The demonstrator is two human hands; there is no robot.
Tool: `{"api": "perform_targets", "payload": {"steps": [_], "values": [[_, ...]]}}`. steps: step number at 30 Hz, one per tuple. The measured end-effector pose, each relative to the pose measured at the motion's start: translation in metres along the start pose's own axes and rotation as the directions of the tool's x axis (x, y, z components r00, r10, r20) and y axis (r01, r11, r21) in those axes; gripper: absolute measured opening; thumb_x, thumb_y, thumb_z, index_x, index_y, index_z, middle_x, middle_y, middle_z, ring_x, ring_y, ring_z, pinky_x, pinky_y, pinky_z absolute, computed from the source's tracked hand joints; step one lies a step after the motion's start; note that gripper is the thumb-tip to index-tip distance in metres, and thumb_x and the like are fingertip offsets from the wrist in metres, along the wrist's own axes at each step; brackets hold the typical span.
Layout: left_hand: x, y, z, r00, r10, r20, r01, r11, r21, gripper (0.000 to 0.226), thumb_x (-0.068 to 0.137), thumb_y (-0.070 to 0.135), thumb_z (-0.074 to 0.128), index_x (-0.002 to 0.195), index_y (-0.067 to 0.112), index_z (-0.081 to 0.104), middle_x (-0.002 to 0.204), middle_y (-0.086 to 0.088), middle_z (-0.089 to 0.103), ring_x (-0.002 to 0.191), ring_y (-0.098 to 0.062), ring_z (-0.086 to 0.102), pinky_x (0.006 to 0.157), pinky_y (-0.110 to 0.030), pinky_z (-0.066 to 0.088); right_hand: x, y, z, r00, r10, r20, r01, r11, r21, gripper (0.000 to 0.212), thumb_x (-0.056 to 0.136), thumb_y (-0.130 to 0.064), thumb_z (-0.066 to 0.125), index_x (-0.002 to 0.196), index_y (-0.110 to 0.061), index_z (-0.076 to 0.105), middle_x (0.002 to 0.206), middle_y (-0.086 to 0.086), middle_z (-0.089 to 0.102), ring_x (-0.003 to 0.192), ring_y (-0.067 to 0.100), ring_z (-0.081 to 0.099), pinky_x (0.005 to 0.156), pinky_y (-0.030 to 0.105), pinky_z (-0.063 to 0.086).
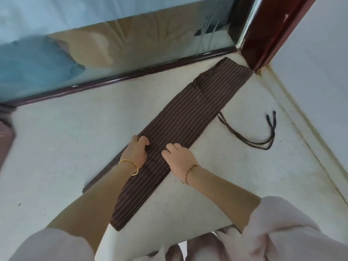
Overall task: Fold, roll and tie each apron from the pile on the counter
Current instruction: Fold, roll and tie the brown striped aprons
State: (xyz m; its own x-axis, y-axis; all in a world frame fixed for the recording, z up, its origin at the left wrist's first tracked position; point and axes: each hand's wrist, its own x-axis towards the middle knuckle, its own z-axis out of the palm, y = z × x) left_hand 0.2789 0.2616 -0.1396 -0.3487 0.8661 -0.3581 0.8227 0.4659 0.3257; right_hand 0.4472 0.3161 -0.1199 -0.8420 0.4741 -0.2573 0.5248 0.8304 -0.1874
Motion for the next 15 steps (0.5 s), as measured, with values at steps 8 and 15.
{"api": "perform_targets", "payload": {"steps": [8,15], "values": [[-0.023,-0.055,-0.017,0.985,0.060,0.161,-0.088,0.982,0.169,0.019,0.091,0.027,0.057,0.105,0.015,0.053,0.108,-0.004,0.051,0.086,-0.020,0.054,0.083,-0.030,0.048,-0.008,-0.014,0.019,0.961,0.268,-0.067,-0.268,0.963,0.009,0.032,0.099,-0.031,0.038,0.125,-0.015,0.049,0.128,0.004,0.047,0.113,0.022,0.048,0.089,0.034,0.045],[-0.083,-0.049,-0.012,0.681,0.376,0.628,-0.600,0.778,0.185,0.026,0.080,0.034,0.069,0.100,0.022,0.056,0.100,0.005,0.046,0.089,-0.015,0.052,0.078,-0.027,0.049,-0.013,-0.019,0.024,0.830,0.558,-0.013,-0.558,0.829,-0.044,0.048,0.086,-0.019,0.059,0.129,-0.013,0.041,0.130,0.007,0.043,0.116,0.025,0.045,0.084,0.035,0.042]]}}
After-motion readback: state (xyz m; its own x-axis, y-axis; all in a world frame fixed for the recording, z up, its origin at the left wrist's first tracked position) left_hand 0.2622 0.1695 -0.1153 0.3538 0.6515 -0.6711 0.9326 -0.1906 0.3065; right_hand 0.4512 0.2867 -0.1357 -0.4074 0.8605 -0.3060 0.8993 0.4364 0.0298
